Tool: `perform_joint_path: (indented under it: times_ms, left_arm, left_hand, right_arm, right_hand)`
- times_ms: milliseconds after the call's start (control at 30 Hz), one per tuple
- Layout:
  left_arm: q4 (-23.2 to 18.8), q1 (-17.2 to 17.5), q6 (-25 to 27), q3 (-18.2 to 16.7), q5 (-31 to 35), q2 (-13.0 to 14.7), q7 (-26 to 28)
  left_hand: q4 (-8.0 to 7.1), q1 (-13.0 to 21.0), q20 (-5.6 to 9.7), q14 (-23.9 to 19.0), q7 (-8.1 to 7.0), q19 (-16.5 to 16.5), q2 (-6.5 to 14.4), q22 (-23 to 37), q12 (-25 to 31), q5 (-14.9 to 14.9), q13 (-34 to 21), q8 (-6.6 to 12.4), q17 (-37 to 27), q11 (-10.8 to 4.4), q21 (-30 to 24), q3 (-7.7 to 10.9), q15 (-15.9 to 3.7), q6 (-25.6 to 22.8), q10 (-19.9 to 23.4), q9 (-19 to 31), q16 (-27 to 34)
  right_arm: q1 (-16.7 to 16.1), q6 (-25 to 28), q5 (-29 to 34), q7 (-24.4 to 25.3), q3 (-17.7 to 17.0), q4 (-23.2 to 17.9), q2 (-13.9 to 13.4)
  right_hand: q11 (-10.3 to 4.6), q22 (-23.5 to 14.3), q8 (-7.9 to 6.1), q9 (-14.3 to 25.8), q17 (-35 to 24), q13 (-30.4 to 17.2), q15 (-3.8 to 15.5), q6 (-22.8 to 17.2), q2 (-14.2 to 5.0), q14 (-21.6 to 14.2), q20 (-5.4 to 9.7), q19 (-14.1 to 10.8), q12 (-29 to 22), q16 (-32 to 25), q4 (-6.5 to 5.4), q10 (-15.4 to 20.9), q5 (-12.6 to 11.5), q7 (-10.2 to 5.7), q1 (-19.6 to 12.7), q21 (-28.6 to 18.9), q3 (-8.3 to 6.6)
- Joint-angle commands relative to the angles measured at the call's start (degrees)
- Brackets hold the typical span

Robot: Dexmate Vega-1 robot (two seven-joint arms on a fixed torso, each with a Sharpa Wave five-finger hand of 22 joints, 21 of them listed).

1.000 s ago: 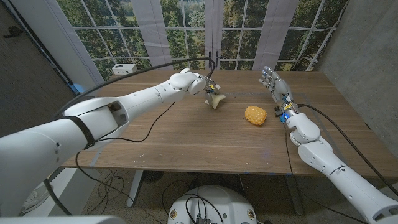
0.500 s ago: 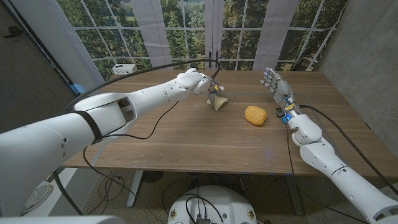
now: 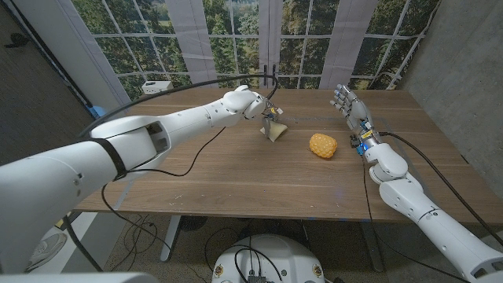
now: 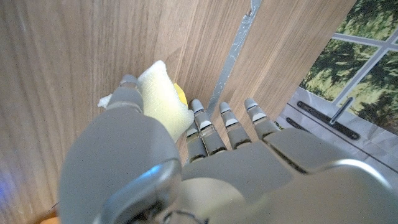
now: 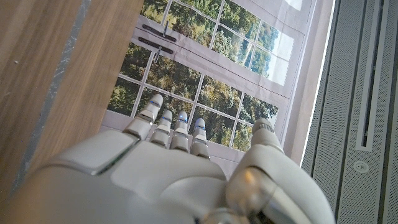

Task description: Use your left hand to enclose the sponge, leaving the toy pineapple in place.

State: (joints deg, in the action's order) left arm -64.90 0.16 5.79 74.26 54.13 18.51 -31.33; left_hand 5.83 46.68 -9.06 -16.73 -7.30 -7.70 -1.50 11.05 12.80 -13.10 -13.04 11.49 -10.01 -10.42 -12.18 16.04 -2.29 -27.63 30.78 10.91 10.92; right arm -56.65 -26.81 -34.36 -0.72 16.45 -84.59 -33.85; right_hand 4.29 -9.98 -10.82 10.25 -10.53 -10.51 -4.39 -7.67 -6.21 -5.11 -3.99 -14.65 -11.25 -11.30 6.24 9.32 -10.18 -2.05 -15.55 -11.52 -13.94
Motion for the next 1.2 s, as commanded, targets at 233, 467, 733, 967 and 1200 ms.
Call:
perform_joint_path:
  times_ms: [233,467,733,967,1200]
  left_arm:
    - [-2.5,4.7,4.4,-0.3,4.1,1.8,9.4]
    - [-2.0,7.2,5.6,-0.6,4.5,2.5,15.1]
    - [-4.6,9.1,9.3,-1.8,6.2,3.9,18.3]
    - [-8.3,14.2,13.7,-9.2,0.4,5.2,26.4]
    - [-8.7,16.3,13.6,-14.8,-8.8,4.4,28.8]
  left_hand:
    - [2.90,8.7,3.14,-9.4,-2.00,-5.8,6.2,0.4,4.0,-1.1,0.0,5.12,0.0,-1.83,-2.5,3.20,-9.11,-20.6,17.9,0.2,1.3]
    - [3.39,10.8,3.20,-11.0,-1.76,-7.0,6.0,0.5,5.2,-0.5,-1.0,6.75,-0.2,-1.79,-2.9,3.28,-9.48,-25.4,23.1,0.6,1.2]
    - [4.21,18.5,5.20,-15.4,-0.42,-9.4,8.0,0.8,8.4,1.1,-5.0,10.78,-1.1,-1.70,-4.2,3.29,-10.77,-33.3,30.3,1.2,2.9]
    - [4.03,20.0,5.72,-17.3,0.06,-9.9,7.8,0.9,9.1,1.5,-6.2,11.35,-1.4,-1.70,-4.6,2.45,-10.93,-34.3,31.8,1.2,3.8]
    - [4.04,20.9,5.75,-18.4,0.62,-10.3,7.3,0.9,9.4,1.8,-6.8,11.65,-1.6,-1.61,-4.8,1.88,-11.03,-34.8,32.2,1.2,4.2]
  right_arm:
    - [-0.6,0.8,0.0,0.8,-0.3,-1.1,-0.3]
    - [-1.6,1.4,-0.1,1.9,-0.8,-2.2,-0.5]
    - [-1.2,1.7,0.1,1.8,-0.6,-2.3,-0.6]
    - [-0.8,1.6,0.4,1.6,-0.3,-2.0,-0.4]
    - [-0.3,1.8,0.5,1.5,-0.1,-2.0,-0.4]
  right_hand:
    - [-0.05,-0.2,-0.11,0.2,-0.3,-0.3,-0.12,-0.8,-0.20,-0.8,0.23,-0.4,0.0,0.0,-0.30,0.6,-0.3,-0.27,0.3,-0.1,-0.08]
    - [0.00,-0.2,-0.22,0.2,-0.3,-0.3,-0.03,-1.1,-0.39,-1.0,0.28,-0.4,-0.1,-0.1,-0.48,1.0,-0.3,-0.25,0.4,-0.2,-0.11]
    - [-0.10,-0.2,-0.19,0.2,-0.3,-0.3,-0.10,-1.1,-0.51,-1.1,0.32,-0.5,-0.1,-0.2,-0.57,1.1,-0.3,-0.19,0.5,-0.2,-0.15]
    - [-0.04,-0.2,-0.18,0.2,-0.3,-0.3,-0.12,-1.2,-0.49,-1.1,0.29,-0.5,-0.1,-0.1,-0.61,1.1,-0.3,-0.14,0.6,-0.2,-0.14]
    - [0.03,-0.2,-0.15,0.2,-0.3,-0.3,-0.15,-1.1,-0.40,-1.2,0.29,-0.6,-0.1,-0.1,-0.64,1.2,-0.3,-0.11,0.6,-0.2,-0.09]
